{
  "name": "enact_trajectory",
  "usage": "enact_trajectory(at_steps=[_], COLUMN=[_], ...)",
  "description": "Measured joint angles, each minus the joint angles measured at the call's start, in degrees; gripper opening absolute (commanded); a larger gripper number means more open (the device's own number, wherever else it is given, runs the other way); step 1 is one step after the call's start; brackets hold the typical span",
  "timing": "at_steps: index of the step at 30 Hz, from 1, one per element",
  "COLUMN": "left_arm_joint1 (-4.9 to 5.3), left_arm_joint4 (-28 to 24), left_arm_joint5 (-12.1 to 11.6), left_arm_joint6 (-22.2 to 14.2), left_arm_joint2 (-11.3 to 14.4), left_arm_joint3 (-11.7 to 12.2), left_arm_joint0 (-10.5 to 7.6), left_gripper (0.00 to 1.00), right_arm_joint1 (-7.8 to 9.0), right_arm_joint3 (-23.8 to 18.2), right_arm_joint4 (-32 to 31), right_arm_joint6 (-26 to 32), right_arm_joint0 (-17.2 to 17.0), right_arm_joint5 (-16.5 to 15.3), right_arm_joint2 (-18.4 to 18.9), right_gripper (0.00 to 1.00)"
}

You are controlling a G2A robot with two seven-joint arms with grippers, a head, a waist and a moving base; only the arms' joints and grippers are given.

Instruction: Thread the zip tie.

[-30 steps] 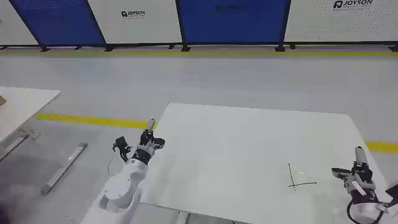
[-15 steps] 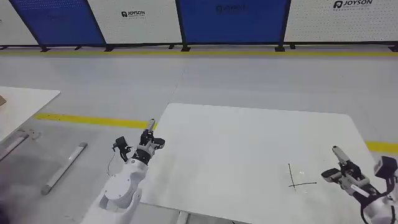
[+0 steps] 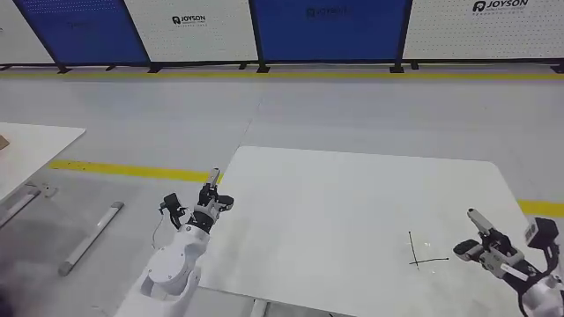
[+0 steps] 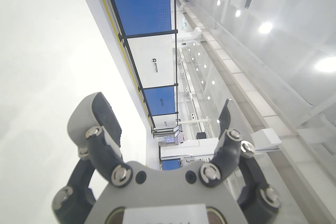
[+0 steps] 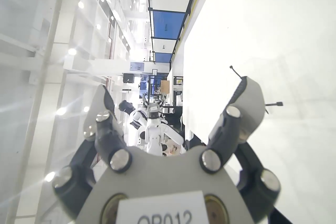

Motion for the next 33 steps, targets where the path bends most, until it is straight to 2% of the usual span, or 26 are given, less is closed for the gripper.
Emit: enact_trajectory(at_steps=[4, 7, 10, 16, 29, 33], left_arm_joint1=[0.00, 0.00, 0.00, 0.00, 0.00, 0.00], left_arm_joint4=[0.0, 0.0, 0.0, 0.0, 0.0, 0.0], left_arm_joint5=[0.0, 0.0, 0.0, 0.0, 0.0, 0.0], left_arm_joint6=[0.0, 0.0, 0.0, 0.0, 0.0, 0.0], left_arm_joint2=[0.0, 0.0, 0.0, 0.0, 0.0, 0.0], left_arm_joint3=[0.0, 0.0, 0.0, 0.0, 0.0, 0.0], left_arm_joint0=[0.00, 0.00, 0.00, 0.00, 0.00, 0.00], left_gripper=[1.00, 1.00, 1.00, 1.00, 1.00, 1.00], right_arm_joint1=[0.59, 1.15, 1.99, 3.14, 3.18, 3.59], right_arm_joint3=[2.9, 5.9, 10.1, 18.7, 19.2, 18.2], right_arm_joint4=[2.3, 2.0, -1.6, -6.7, -6.7, -7.2], right_arm_joint6=[5.3, 8.5, 13.4, 21.2, 21.1, 23.0], right_arm_joint0=[1.1, 3.2, 6.6, 13.4, 13.8, 13.1], right_arm_joint5=[-1.1, 0.3, 2.4, 4.1, 4.1, -1.0], right_arm_joint2=[3.0, 4.2, 3.6, 0.8, 0.7, 1.1], right_gripper=[1.00, 1.00, 1.00, 1.00, 1.00, 1.00])
